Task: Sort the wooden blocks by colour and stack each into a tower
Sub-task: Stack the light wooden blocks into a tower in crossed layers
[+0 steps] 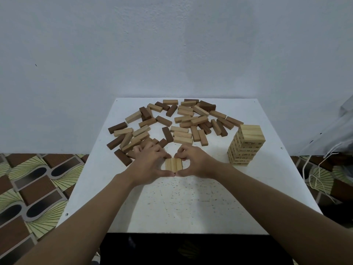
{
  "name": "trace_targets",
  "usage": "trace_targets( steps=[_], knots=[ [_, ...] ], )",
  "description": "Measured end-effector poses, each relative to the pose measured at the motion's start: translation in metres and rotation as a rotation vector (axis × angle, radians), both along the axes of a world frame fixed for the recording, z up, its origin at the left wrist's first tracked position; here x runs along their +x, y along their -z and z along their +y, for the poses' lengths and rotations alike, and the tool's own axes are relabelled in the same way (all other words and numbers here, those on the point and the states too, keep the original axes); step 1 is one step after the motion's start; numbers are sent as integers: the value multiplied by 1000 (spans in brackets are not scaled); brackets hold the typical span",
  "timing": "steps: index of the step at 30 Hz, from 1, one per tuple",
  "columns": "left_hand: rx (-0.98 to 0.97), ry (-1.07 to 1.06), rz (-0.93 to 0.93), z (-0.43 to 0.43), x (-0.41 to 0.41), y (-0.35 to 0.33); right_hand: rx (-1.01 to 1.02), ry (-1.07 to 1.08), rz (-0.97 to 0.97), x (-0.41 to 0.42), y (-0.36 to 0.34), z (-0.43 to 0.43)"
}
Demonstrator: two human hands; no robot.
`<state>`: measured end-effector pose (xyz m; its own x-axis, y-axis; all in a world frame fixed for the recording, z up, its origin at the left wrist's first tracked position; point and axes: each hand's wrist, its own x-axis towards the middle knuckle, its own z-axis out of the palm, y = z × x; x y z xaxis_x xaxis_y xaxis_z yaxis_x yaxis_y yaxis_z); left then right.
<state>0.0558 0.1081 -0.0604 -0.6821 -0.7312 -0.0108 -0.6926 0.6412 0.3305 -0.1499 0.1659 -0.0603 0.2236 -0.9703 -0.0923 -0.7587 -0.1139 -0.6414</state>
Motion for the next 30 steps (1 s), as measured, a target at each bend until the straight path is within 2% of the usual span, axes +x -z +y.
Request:
trace_targets(
  steps=[6,9,16,23,26,30],
  knots=[
    [10,57,-15,2,0,-6,-23,-4,66,6,-8,4],
    [7,98,59,2,6,-15,-62,-15,91,7,-22,9],
    [-206,187,116,-2,6,-85,-196,-39,176,1,-109,21],
    [-189,244,286,5,-29,-154,-255,75,57,-38,-170,35],
    [-137,270,274,11,-56,-163,-254,117,97,-60,-178,45],
    [-181,280,229,18,-96,-166,-226,168,68,-91,-179,57]
  ],
)
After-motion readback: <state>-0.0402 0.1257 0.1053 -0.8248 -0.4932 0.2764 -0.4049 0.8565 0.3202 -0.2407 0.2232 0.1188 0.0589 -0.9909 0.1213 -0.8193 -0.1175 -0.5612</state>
